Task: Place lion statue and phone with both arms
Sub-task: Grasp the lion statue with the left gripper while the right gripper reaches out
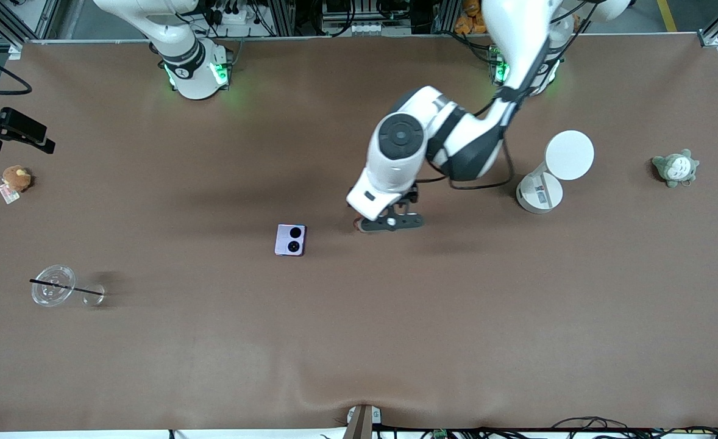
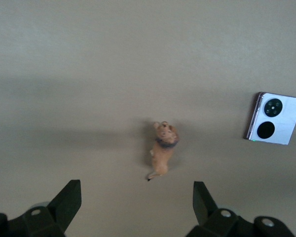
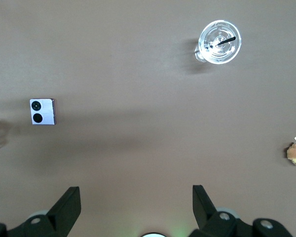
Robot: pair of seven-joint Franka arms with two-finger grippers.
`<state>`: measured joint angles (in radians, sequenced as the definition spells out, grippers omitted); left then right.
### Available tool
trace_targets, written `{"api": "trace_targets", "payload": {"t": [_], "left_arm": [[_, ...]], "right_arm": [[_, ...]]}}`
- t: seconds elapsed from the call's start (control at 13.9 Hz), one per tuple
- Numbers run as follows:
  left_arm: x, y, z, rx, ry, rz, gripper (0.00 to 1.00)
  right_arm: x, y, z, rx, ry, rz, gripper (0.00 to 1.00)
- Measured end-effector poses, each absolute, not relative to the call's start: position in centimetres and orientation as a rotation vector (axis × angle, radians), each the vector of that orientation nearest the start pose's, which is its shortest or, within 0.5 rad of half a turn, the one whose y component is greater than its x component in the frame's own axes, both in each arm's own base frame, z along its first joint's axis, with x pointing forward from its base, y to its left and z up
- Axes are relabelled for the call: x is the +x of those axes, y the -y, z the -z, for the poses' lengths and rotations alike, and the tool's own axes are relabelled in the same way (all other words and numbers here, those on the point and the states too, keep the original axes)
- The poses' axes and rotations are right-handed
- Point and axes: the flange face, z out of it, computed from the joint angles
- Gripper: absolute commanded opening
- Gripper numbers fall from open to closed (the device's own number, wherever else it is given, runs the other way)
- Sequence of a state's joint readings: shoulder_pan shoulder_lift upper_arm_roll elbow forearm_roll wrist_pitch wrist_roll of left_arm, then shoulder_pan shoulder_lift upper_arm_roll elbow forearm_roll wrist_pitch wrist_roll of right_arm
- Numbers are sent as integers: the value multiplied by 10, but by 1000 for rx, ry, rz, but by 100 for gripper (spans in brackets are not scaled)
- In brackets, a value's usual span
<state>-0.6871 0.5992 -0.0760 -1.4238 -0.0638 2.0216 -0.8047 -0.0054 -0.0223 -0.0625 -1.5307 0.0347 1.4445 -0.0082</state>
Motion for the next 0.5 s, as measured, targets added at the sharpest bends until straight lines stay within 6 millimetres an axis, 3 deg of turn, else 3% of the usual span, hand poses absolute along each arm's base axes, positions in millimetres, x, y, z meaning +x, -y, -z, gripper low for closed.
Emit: {"api": "trace_targets", "payload": {"t": [0.29, 0.5], "left_arm": [[517, 512, -305, -3236, 126, -66, 100], [500, 531, -275, -3197, 71, -24, 100]], "right_arm": [[534, 22, -645, -3102, -108, -99, 100], [535, 3, -643, -3103, -164, -103, 100]]}}
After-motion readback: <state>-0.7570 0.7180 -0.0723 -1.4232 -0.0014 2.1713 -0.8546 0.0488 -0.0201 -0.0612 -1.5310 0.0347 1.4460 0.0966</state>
